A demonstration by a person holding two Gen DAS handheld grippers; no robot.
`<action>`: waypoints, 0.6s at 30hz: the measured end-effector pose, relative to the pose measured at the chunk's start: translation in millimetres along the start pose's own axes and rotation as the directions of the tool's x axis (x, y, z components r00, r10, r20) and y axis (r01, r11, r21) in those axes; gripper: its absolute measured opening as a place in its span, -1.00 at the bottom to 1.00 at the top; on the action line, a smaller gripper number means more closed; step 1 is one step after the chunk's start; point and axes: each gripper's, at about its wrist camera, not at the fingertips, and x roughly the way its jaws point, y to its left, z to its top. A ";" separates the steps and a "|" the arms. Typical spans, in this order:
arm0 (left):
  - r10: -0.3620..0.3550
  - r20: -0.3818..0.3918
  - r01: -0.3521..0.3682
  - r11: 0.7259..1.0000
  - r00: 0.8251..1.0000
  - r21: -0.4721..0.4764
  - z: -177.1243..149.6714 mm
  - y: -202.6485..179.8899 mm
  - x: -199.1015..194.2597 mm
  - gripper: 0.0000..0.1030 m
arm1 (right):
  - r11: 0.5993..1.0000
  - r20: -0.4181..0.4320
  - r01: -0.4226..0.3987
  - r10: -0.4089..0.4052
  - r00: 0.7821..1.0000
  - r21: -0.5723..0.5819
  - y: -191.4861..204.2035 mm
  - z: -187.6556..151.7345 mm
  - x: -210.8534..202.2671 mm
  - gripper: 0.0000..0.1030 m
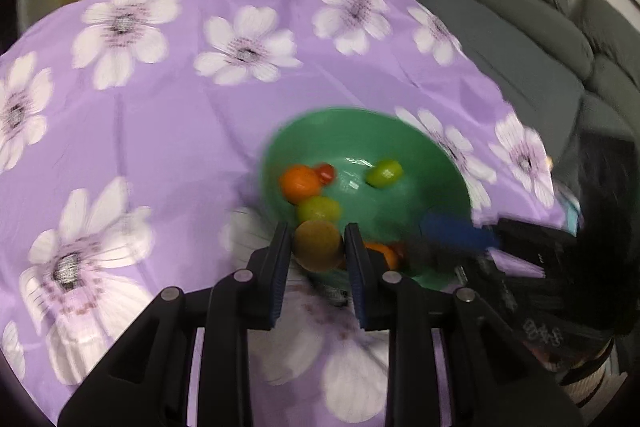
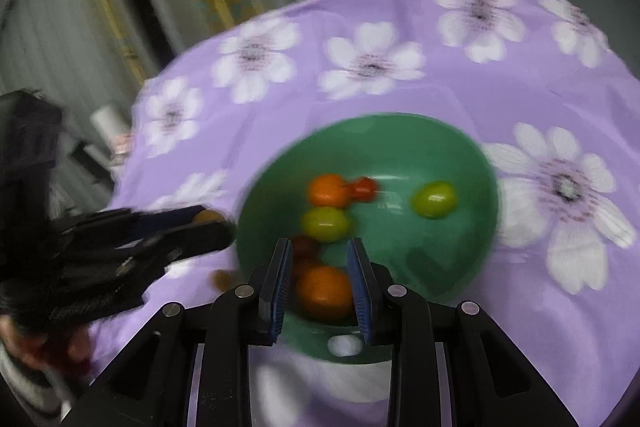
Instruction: Organize fruits
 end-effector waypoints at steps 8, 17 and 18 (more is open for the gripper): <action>0.162 0.014 -0.158 0.976 0.987 -0.149 -28.5 66.2 -46.5 -0.48 | 0.967 -0.202 -0.152 0.111 0.973 -0.206 74.1 -12.8 61.6 -0.40; 0.146 -0.009 -0.145 0.966 0.989 -0.213 -60.7 89.4 -57.0 -0.48 | 0.934 -0.335 -0.022 -0.107 0.936 -0.357 92.7 -15.4 125.5 -0.40; 0.141 -0.010 -0.140 0.966 0.990 -0.217 -61.9 90.6 -56.7 -0.48 | 0.929 -0.343 -0.011 -0.125 0.931 -0.369 93.1 -15.1 130.0 -0.40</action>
